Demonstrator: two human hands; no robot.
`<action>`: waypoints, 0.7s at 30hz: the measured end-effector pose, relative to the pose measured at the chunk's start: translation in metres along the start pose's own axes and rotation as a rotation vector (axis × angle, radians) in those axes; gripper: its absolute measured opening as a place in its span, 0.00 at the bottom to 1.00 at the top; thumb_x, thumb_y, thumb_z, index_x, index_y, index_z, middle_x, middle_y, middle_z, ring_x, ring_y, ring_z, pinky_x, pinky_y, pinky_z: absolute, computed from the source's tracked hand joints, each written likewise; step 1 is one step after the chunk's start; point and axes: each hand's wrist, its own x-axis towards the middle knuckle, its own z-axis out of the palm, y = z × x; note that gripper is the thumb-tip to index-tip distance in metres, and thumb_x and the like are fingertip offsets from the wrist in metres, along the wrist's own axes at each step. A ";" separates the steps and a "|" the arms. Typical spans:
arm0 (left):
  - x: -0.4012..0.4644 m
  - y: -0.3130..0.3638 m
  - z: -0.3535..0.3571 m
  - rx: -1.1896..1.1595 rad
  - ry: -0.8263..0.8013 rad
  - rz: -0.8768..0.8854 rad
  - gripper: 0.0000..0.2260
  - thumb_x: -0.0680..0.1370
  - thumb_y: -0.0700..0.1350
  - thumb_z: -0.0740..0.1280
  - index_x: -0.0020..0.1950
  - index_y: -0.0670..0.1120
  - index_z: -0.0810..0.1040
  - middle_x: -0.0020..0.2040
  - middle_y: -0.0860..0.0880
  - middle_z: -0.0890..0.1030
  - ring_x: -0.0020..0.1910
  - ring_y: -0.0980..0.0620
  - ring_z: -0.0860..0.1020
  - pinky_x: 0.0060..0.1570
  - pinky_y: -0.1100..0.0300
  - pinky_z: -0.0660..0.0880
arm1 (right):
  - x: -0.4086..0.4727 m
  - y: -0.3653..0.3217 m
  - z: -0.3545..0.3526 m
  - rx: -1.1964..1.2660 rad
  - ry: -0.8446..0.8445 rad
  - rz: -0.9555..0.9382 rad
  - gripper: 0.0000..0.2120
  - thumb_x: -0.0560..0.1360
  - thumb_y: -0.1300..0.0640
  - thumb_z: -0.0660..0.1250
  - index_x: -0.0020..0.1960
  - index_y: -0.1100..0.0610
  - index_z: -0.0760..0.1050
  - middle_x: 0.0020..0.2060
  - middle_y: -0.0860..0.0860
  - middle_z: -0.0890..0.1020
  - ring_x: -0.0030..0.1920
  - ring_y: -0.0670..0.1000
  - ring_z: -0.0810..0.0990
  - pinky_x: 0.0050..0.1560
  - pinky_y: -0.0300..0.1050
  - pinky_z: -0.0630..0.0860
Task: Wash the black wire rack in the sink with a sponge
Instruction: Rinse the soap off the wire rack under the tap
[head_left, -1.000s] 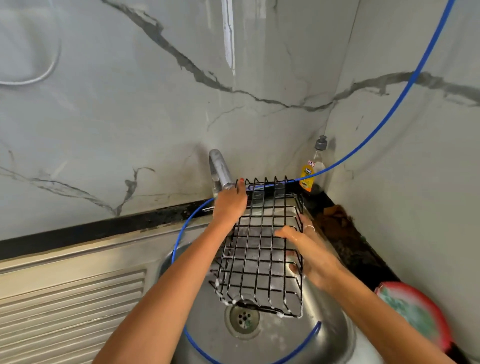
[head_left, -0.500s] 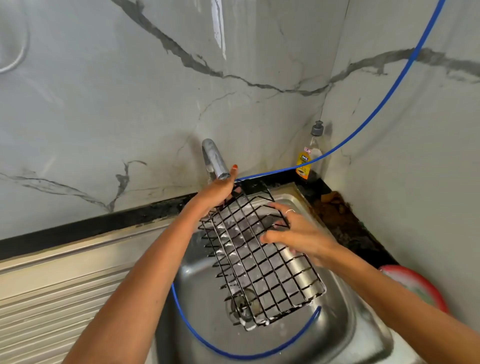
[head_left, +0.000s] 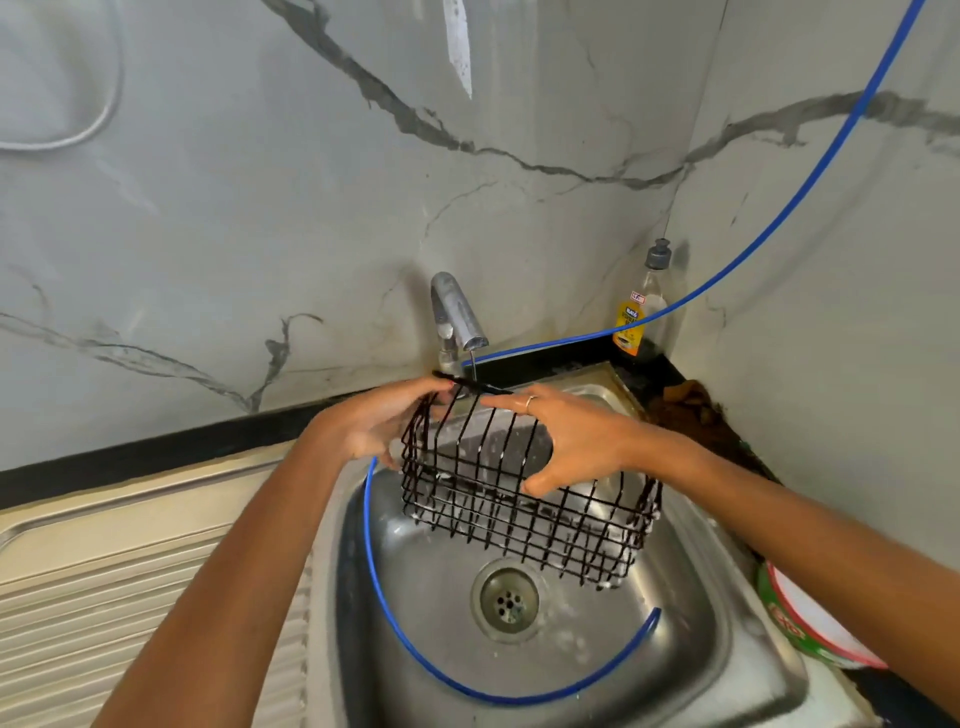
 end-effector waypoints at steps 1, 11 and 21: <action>-0.007 -0.001 0.002 0.069 0.050 0.048 0.09 0.75 0.56 0.68 0.43 0.51 0.80 0.46 0.53 0.82 0.48 0.50 0.77 0.53 0.49 0.69 | 0.001 -0.001 -0.003 -0.068 -0.033 -0.033 0.48 0.64 0.49 0.75 0.76 0.39 0.51 0.63 0.48 0.67 0.62 0.49 0.70 0.54 0.40 0.69; -0.047 -0.004 0.023 0.309 -0.151 0.153 0.11 0.79 0.47 0.66 0.60 0.49 0.76 0.52 0.47 0.85 0.41 0.55 0.82 0.49 0.62 0.74 | 0.018 0.011 -0.009 -0.419 -0.110 -0.194 0.52 0.61 0.59 0.74 0.74 0.40 0.46 0.73 0.51 0.62 0.72 0.54 0.63 0.69 0.56 0.64; -0.046 -0.041 0.058 0.051 0.417 0.306 0.09 0.81 0.44 0.63 0.50 0.46 0.83 0.32 0.46 0.84 0.32 0.52 0.71 0.29 0.62 0.60 | 0.024 0.017 0.014 -0.393 -0.111 -0.296 0.54 0.66 0.63 0.68 0.75 0.38 0.36 0.77 0.52 0.46 0.77 0.54 0.47 0.75 0.55 0.50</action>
